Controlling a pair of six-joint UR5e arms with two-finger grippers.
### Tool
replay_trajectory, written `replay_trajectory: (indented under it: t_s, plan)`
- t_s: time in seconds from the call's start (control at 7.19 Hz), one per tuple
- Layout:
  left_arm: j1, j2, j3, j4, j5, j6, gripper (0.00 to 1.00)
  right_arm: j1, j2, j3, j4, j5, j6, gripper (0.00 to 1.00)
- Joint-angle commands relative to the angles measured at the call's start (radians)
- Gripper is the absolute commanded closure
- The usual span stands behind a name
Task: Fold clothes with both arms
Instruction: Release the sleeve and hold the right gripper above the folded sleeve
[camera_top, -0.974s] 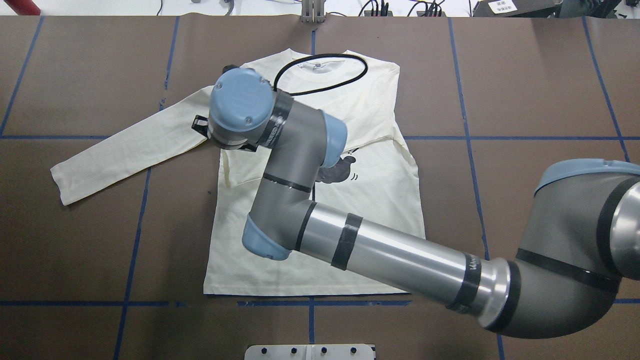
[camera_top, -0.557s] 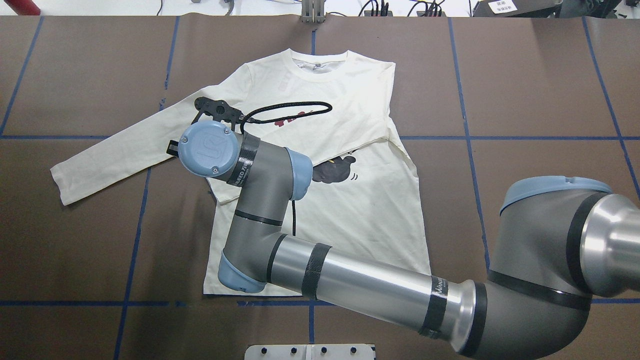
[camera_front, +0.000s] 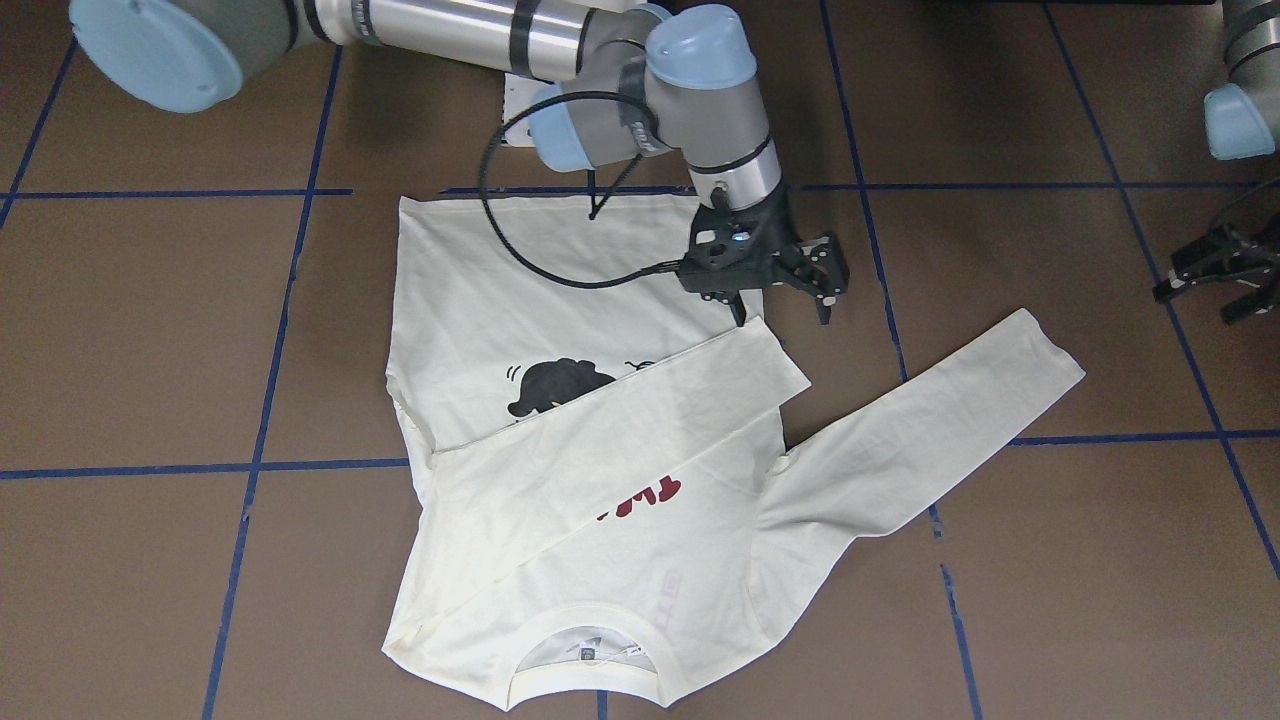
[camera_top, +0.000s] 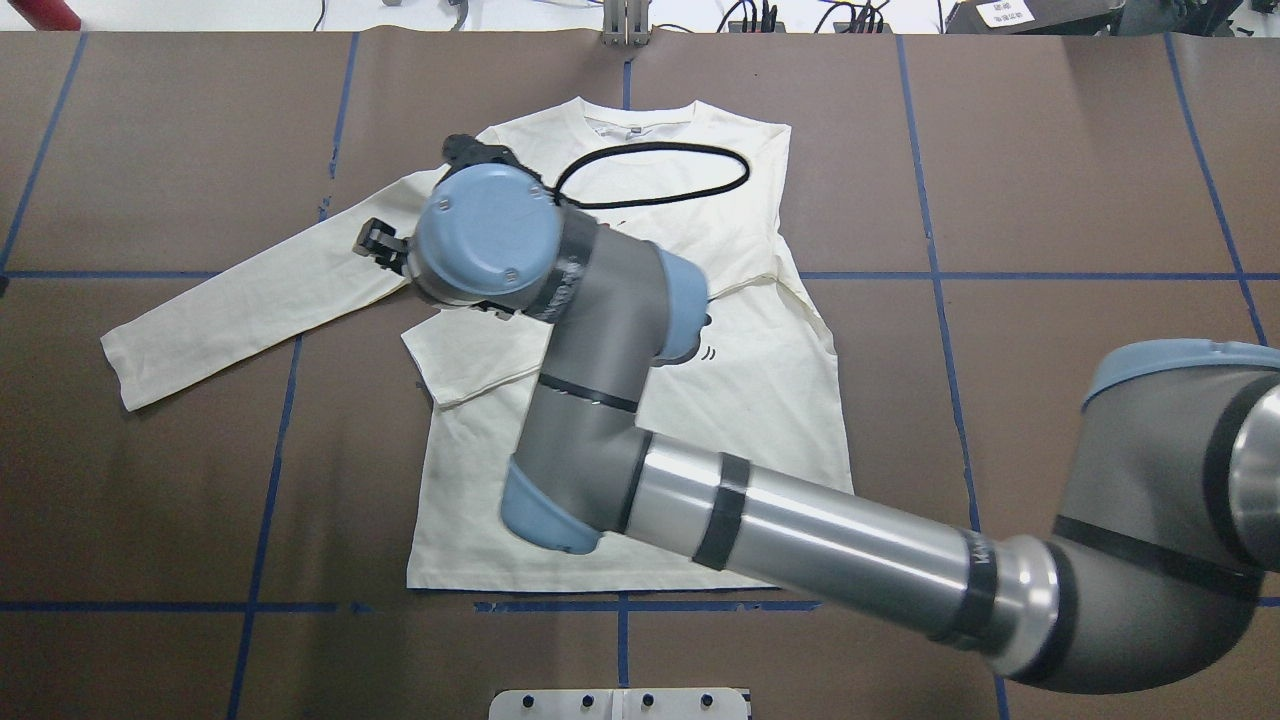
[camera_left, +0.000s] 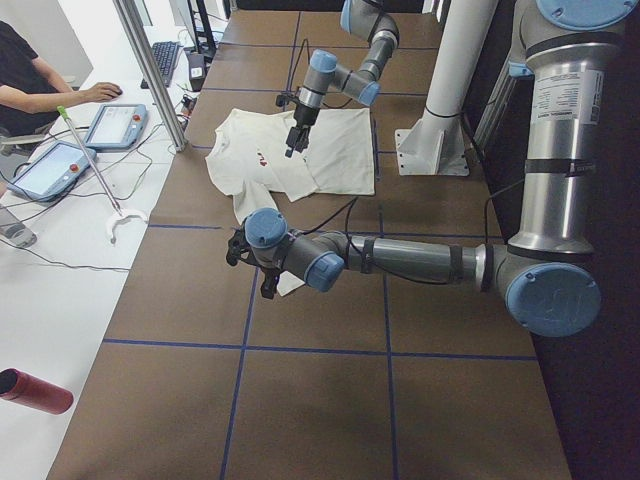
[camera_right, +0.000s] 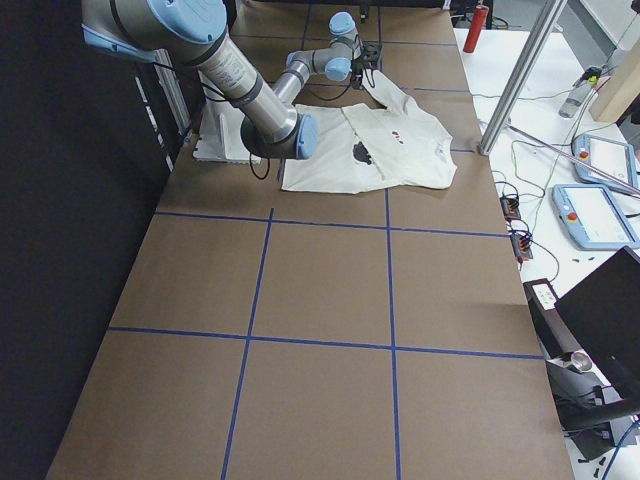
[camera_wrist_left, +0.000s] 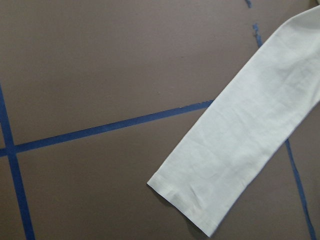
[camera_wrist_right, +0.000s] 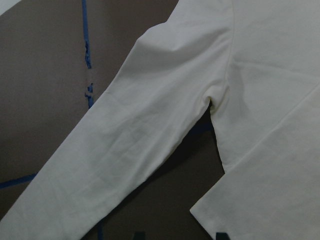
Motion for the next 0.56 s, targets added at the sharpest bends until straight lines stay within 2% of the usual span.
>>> replay_trajectory:
  t_s: [0.0,0.14,0.42]
  plan:
    - [0.189,-0.052,0.099,-0.122,0.165,-0.272,0.07,0.102,-0.338,0.39,-0.066,0.139,-0.003,0.0]
    - [0.236,-0.052,0.114,-0.124,0.201,-0.285,0.13,0.123,-0.431,0.466,-0.066,0.141,-0.005,0.0]
    - [0.247,-0.089,0.166,-0.122,0.204,-0.278,0.19,0.139,-0.488,0.494,-0.066,0.134,-0.005,0.0]
